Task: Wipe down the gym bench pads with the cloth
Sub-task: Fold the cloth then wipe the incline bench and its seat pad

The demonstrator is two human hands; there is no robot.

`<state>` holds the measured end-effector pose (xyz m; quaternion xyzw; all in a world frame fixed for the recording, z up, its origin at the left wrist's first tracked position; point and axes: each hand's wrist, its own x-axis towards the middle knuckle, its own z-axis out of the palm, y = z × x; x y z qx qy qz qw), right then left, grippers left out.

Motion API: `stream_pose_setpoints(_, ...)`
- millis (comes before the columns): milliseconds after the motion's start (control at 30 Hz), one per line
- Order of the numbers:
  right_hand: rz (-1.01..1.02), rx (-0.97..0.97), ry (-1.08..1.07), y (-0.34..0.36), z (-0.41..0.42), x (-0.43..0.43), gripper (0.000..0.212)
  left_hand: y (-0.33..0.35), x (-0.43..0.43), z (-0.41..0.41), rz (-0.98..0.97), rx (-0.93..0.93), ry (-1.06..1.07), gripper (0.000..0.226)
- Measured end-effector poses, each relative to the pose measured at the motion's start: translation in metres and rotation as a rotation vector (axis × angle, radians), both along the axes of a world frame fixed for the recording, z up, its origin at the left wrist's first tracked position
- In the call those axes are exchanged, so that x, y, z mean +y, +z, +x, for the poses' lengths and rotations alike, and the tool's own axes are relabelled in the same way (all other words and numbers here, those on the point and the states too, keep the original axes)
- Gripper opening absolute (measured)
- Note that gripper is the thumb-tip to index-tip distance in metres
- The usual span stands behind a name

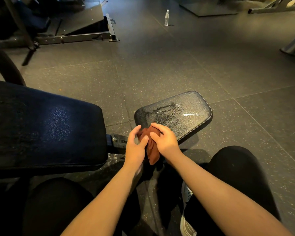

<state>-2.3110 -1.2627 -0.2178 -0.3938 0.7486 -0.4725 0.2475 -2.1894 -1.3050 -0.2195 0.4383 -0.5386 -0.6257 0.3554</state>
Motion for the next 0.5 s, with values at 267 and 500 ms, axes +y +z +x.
stream_pose_setpoints(267,-0.047,0.142,-0.025,0.006,-0.006,0.01,0.023,0.012,-0.014,0.005,-0.174,-0.117,-0.08,0.035)
stream_pose_setpoints(500,-0.075,0.221,0.006,0.013,-0.011,0.013,0.022,0.009,-0.02,0.008,-0.339,-0.329,-0.19,0.033)
